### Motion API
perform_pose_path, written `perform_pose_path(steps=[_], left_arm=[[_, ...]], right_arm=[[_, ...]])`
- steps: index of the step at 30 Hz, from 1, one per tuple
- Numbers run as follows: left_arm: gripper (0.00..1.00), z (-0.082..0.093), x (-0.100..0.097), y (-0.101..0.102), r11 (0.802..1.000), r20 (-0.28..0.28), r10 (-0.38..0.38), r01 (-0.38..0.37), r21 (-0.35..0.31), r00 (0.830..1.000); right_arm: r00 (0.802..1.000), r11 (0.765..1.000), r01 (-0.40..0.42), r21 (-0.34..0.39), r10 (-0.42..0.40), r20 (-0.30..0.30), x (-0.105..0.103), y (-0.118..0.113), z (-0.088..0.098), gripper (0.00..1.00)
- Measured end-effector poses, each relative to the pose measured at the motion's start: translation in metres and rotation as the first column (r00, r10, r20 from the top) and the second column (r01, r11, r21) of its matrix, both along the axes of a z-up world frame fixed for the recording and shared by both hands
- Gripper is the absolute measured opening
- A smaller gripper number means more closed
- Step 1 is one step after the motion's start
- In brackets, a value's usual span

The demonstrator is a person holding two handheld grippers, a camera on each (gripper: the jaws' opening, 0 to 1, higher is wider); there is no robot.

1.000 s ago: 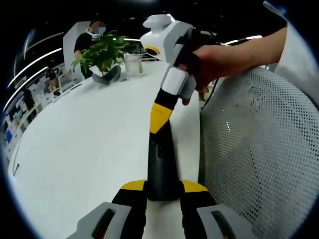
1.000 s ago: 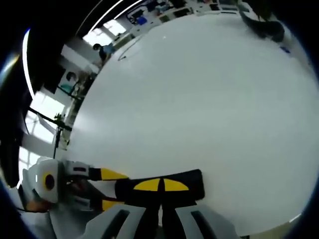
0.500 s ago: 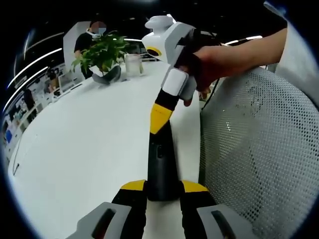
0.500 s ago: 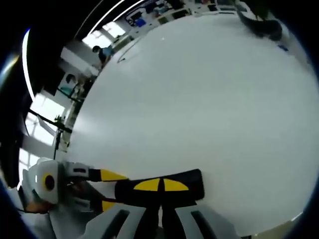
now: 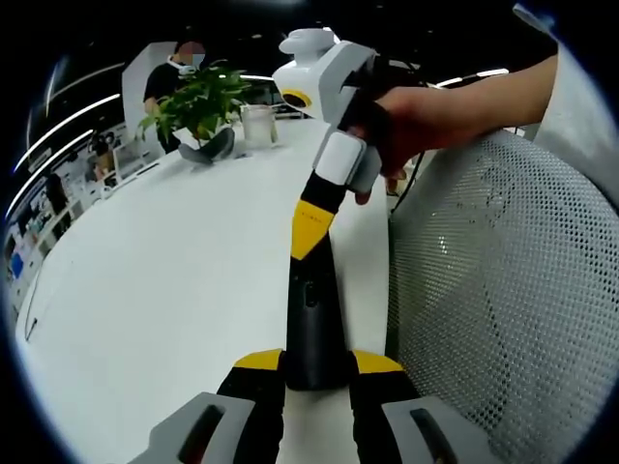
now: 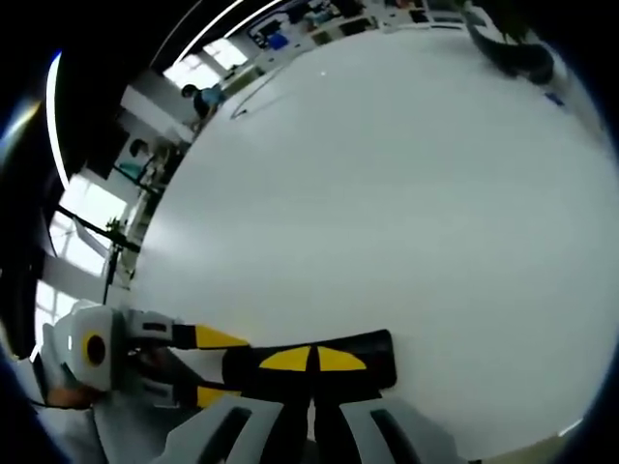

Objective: Press the specified remote control buttons in sequence, fully releasing each button before pressing the next.

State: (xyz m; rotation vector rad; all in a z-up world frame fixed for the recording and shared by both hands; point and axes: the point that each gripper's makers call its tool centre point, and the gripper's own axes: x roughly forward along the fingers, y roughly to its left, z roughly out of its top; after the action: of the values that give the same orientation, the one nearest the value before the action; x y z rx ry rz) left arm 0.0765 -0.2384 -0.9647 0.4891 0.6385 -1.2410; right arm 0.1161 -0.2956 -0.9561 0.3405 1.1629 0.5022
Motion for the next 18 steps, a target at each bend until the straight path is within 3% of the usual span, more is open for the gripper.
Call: perform_pose_path(steps=[18], left_arm=[[0.25, 0.0002, 0.0006, -0.0001, 1.000, -0.004, 0.002, -0.002, 0.000, 1.000]], right_arm=[[0.998, 0.996, -0.046, -0.079, 0.048, 0.032, -0.0012, -0.0035, -0.0002, 0.00]])
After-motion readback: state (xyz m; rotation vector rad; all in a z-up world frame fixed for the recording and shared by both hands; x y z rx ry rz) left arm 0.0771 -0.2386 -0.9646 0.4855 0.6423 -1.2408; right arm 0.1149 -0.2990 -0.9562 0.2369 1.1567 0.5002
